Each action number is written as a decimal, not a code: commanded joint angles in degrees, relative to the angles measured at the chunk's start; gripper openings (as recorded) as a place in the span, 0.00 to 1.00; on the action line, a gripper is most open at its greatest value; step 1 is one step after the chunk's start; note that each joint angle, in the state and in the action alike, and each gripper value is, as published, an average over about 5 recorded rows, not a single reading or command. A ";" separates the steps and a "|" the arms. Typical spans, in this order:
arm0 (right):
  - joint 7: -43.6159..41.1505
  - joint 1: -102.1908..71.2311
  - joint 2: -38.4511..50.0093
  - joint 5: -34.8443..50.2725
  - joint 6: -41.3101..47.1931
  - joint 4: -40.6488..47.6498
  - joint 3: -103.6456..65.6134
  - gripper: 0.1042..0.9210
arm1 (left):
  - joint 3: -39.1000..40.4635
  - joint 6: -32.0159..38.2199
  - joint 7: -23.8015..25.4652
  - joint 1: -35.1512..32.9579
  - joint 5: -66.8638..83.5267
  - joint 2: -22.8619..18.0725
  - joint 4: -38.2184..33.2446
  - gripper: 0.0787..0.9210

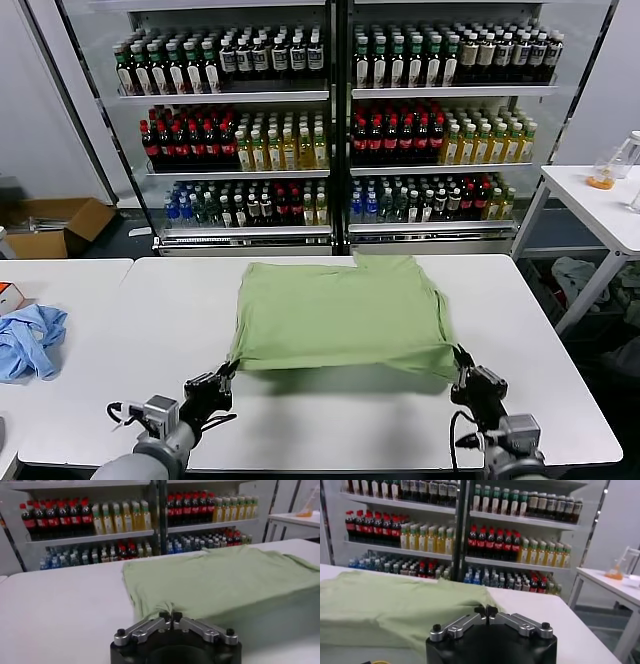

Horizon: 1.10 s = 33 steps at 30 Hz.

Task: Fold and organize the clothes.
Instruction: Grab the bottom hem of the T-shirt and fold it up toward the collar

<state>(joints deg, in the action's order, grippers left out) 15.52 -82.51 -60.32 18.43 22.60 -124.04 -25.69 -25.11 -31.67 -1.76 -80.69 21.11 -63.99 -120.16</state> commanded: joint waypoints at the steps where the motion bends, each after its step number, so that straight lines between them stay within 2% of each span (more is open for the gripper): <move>1: -0.57 10.35 2.01 0.48 1.04 7.74 2.40 0.00 | 4.22 -0.09 0.07 10.56 -0.61 1.05 10.10 0.01; 13: -1.89 13.32 1.79 -1.84 2.36 11.59 5.96 0.00 | 8.42 -0.28 -0.37 16.00 -3.84 -0.89 15.63 0.01; 20: -3.73 13.24 1.54 -3.52 3.62 11.70 6.88 0.01 | 8.51 -0.19 -0.76 16.32 -3.50 -1.45 15.64 0.01; 22: -4.51 12.66 1.46 -4.20 4.21 11.33 6.84 0.06 | 8.25 -0.18 -0.92 15.87 -3.29 -1.74 15.23 0.02; 25: -4.88 10.62 1.00 -4.69 4.29 9.92 5.77 0.16 | 7.21 0.01 -1.13 14.55 -2.85 -2.26 13.94 0.09; 33: -2.89 2.78 -1.06 -1.41 4.22 6.41 1.59 0.43 | 4.32 1.36 -2.29 9.45 -1.86 -3.05 11.63 0.37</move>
<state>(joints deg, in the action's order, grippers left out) 11.99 -74.58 -60.37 15.17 26.14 -115.69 -21.71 -19.11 -30.84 -3.57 -67.99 18.92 -66.61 -107.51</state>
